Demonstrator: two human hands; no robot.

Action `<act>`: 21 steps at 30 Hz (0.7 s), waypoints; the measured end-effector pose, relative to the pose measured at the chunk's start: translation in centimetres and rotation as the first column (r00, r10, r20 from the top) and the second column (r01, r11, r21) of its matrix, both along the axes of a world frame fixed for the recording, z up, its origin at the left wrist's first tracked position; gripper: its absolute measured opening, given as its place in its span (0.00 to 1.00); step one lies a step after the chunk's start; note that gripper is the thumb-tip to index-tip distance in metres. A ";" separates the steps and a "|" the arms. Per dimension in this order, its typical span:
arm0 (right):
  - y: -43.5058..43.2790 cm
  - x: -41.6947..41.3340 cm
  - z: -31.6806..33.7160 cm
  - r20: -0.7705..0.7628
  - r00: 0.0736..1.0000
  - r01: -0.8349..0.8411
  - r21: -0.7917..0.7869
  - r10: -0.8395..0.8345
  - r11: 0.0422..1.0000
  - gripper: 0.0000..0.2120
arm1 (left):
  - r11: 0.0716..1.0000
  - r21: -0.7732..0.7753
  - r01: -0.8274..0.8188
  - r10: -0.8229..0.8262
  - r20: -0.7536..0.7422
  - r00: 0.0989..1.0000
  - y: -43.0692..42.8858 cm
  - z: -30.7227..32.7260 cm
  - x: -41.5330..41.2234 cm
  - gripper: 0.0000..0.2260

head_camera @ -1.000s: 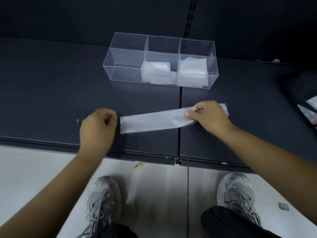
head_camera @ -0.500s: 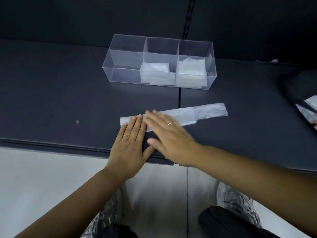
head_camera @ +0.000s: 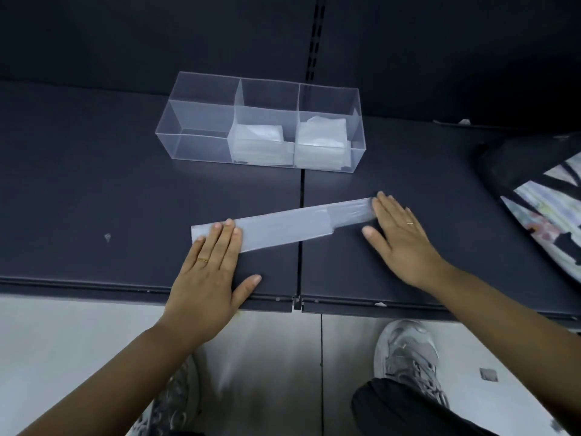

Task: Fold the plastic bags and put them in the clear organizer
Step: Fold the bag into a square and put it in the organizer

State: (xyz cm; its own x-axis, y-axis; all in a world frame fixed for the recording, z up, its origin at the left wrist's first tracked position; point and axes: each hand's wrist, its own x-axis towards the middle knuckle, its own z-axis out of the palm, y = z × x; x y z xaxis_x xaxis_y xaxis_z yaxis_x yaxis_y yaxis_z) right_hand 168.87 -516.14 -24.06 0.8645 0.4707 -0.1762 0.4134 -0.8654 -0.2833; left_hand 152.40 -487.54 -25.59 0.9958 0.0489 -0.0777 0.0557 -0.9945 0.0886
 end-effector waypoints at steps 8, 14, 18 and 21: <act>1.2 4.3 1.5 0.087 0.994 0.051 0.172 -0.067 0.984 0.10 | 0.999 -0.034 0.012 -0.012 -0.011 1.000 0.3 0.1 0.1 0.37; -0.1 3.6 1.9 -0.087 0.994 0.098 0.336 -0.073 0.937 0.05 | 0.994 -0.060 0.096 -0.095 0.016 0.995 1.6 0.4 0.7 0.37; -2.3 1.1 3.3 -0.477 0.871 0.326 0.380 -0.118 0.866 0.08 | 0.969 -0.138 0.207 -0.200 0.060 0.978 3.8 0.7 2.2 0.34; -3.2 -1.0 4.5 -0.742 0.667 0.413 0.289 -0.071 0.864 0.10 | 0.950 -0.140 0.280 -0.273 0.066 0.960 4.5 1.1 3.6 0.34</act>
State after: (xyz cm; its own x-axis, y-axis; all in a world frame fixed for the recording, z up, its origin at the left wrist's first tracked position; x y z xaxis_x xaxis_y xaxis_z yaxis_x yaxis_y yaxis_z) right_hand 167.83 -519.36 -19.54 0.6619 0.4334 -0.6116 -0.2571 -0.6352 -0.7283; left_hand 155.98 -483.09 -24.53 0.9712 -0.2375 -0.0175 -0.2273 -0.9462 0.2305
